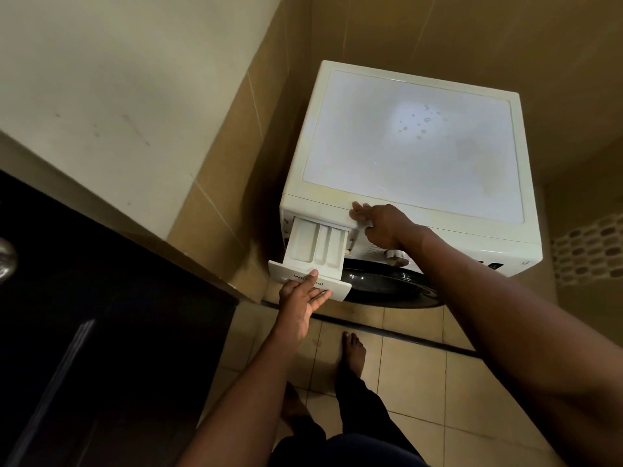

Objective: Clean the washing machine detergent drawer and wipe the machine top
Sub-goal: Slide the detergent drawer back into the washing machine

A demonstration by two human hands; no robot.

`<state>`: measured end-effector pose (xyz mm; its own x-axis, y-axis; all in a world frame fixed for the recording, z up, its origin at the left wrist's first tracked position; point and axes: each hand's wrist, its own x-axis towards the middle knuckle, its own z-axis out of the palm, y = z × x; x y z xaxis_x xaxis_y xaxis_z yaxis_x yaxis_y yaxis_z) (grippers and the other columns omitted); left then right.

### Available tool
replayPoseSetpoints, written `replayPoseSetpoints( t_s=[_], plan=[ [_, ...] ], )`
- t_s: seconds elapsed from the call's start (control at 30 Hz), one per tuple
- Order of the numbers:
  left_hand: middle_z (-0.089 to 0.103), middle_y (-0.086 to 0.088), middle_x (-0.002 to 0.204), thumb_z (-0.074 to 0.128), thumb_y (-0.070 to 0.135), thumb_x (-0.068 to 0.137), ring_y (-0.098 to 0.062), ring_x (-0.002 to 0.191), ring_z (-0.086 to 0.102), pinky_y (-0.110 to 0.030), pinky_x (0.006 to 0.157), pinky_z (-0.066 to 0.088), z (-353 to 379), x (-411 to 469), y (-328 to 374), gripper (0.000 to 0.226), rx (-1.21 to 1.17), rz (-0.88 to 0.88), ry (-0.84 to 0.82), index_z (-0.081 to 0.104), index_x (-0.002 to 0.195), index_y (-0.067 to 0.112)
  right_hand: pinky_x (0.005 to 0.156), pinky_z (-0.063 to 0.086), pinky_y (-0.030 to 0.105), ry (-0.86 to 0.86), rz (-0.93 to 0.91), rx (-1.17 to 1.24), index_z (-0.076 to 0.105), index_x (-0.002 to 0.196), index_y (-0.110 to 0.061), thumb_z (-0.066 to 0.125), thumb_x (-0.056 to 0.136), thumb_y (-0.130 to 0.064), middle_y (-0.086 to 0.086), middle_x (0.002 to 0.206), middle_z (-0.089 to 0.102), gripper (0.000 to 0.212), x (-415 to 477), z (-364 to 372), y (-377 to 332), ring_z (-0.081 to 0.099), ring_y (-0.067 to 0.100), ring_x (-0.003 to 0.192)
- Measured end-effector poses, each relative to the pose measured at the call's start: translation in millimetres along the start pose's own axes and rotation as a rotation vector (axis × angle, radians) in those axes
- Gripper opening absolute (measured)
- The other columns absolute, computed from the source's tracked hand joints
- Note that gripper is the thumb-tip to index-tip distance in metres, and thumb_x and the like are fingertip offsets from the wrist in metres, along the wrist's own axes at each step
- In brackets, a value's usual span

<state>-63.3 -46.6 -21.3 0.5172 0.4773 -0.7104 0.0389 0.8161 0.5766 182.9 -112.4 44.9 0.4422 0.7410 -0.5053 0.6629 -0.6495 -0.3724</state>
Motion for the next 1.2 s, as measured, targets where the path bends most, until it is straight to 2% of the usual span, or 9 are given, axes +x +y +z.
replayPoseSetpoints(
  t_s=[0.13,0.27,0.37,0.53,0.7,0.87,1.03,1.13,1.2],
  plan=[
    [0.064,-0.023,0.121,0.072,0.008,0.092,-0.038,0.113,0.064,-0.052,0.095,0.057,-8,-8,-4,0.032,-0.020,-0.012,0.020,0.058,0.119,-0.003,0.124,0.022,0.030,0.009,-0.013,-0.043,0.042,0.155,-0.025,0.047,0.092,-0.002,-0.009,0.167,0.024,0.067,2,2,0,0.021,0.013,0.155],
    [0.064,-0.021,0.118,0.073,0.006,0.091,-0.037,0.110,0.065,-0.054,0.097,0.056,-12,-11,-9,0.025,-0.030,-0.024,0.022,0.059,0.111,0.000,0.122,0.025,0.030,0.017,-0.007,-0.035,0.047,0.151,-0.025,0.048,0.092,-0.003,-0.008,0.166,0.028,0.063,2,3,0,0.023,0.014,0.154],
    [0.066,-0.020,0.119,0.073,0.006,0.091,-0.036,0.110,0.066,-0.053,0.096,0.057,-11,-12,-10,0.026,-0.035,-0.020,0.021,0.059,0.112,0.001,0.121,0.027,0.031,0.016,-0.001,-0.043,0.048,0.150,-0.026,0.050,0.092,-0.004,-0.008,0.166,0.030,0.062,2,3,-1,0.026,0.016,0.154],
    [0.061,-0.024,0.121,0.069,0.006,0.094,-0.044,0.116,0.064,-0.052,0.094,0.058,-14,-9,-12,0.017,-0.022,0.000,0.012,0.058,0.106,0.001,0.121,0.030,0.034,-0.005,0.018,-0.065,0.043,0.153,-0.028,0.050,0.093,-0.007,-0.006,0.167,0.028,0.064,3,3,-2,0.029,0.018,0.153],
    [0.058,-0.024,0.130,0.063,0.006,0.097,-0.045,0.123,0.059,-0.056,0.098,0.054,-12,-1,-12,0.018,-0.069,0.010,-0.014,0.055,0.114,0.005,0.121,0.029,0.035,-0.012,0.017,-0.069,0.040,0.155,-0.029,0.049,0.093,-0.009,-0.007,0.167,0.027,0.066,4,2,2,0.027,0.017,0.153],
    [0.055,-0.014,0.116,0.053,-0.004,0.101,-0.036,0.111,0.060,-0.052,0.097,0.052,8,15,3,0.016,-0.085,-0.005,0.008,0.052,0.106,0.012,0.123,0.022,0.029,-0.006,-0.003,-0.039,0.042,0.155,-0.027,0.046,0.091,-0.001,-0.011,0.166,0.026,0.068,3,-2,1,0.022,0.011,0.154],
    [0.049,-0.016,0.120,0.050,-0.003,0.103,-0.042,0.124,0.054,-0.052,0.096,0.053,38,47,18,0.015,-0.054,-0.018,0.052,0.045,0.114,0.005,0.124,0.020,0.028,0.020,0.013,0.041,0.045,0.153,-0.026,0.042,0.087,0.007,-0.014,0.165,0.028,0.074,0,-5,1,0.022,0.007,0.154],
    [0.048,-0.016,0.114,0.048,-0.005,0.103,-0.041,0.120,0.054,-0.057,0.102,0.050,59,66,31,0.010,-0.043,-0.014,0.058,0.046,0.109,0.003,0.125,0.019,0.027,0.019,0.009,0.069,0.046,0.153,-0.026,0.042,0.087,0.006,-0.015,0.164,0.028,0.073,-1,-4,1,0.022,0.006,0.153],
    [0.048,-0.017,0.118,0.047,-0.006,0.103,-0.039,0.115,0.055,-0.059,0.104,0.048,73,79,39,0.013,-0.020,-0.006,0.059,0.044,0.114,0.001,0.125,0.020,0.028,0.019,-0.002,0.071,0.045,0.154,-0.025,0.044,0.088,0.006,-0.015,0.165,0.027,0.073,-1,-4,3,0.022,0.006,0.153]
  ],
)
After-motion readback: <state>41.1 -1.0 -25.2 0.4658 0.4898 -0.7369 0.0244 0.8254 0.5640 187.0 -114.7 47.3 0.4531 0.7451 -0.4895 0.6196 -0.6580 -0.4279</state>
